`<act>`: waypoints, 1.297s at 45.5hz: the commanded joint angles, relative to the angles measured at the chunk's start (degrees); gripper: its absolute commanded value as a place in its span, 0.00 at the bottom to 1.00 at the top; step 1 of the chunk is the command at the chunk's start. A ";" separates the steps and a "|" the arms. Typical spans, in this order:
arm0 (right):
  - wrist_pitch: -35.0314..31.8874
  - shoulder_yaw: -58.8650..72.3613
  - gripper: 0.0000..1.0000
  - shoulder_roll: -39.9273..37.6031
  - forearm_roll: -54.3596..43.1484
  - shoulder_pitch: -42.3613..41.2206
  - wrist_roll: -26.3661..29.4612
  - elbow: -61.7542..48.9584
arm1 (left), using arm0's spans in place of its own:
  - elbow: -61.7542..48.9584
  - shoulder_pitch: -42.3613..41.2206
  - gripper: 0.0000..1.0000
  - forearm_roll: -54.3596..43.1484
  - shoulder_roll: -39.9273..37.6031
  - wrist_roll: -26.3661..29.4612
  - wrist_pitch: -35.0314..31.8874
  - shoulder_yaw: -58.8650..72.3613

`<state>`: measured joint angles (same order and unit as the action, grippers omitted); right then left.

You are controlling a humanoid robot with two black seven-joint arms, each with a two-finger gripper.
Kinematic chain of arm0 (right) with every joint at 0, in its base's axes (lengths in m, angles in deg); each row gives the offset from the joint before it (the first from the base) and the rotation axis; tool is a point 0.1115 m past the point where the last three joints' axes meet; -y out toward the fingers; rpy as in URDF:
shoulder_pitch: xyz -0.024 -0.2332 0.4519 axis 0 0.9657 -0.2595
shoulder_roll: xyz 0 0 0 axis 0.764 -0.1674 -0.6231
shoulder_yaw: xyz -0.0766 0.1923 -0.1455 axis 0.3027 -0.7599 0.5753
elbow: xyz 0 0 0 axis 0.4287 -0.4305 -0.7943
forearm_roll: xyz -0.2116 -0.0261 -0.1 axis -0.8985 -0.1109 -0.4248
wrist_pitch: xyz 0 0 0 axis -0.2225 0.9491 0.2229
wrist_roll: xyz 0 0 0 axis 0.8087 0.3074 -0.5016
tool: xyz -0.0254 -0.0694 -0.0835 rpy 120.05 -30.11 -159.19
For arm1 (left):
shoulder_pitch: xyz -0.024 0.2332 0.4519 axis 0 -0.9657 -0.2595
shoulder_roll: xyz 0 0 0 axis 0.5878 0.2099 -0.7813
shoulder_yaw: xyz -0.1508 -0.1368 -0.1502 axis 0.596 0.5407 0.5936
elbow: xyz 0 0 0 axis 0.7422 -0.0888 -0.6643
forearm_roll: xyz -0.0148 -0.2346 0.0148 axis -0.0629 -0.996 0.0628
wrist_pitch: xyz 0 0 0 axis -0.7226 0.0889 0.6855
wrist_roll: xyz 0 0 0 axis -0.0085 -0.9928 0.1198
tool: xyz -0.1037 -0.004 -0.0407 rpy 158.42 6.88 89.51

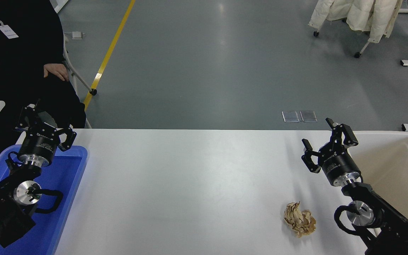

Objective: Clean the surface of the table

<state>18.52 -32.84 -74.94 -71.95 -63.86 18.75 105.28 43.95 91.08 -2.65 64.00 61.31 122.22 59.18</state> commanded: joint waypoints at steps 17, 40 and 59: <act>-0.18 0.95 1.00 0.69 10.63 0.03 -0.04 0.00 | 0.00 0.01 1.00 0.00 0.00 0.00 0.00 0.00; 7.65 21.86 1.00 -12.39 -2.89 -8.32 -0.13 1.57 | 0.00 0.01 1.00 0.09 0.00 0.00 0.00 0.00; 10.81 46.03 1.00 -38.85 -26.26 -14.12 0.57 25.47 | 0.00 0.01 1.00 0.09 0.00 0.00 0.00 0.00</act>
<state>27.92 -0.23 -100.42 -85.14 -74.74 19.09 118.95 43.92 91.10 -2.60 64.00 61.31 122.22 59.18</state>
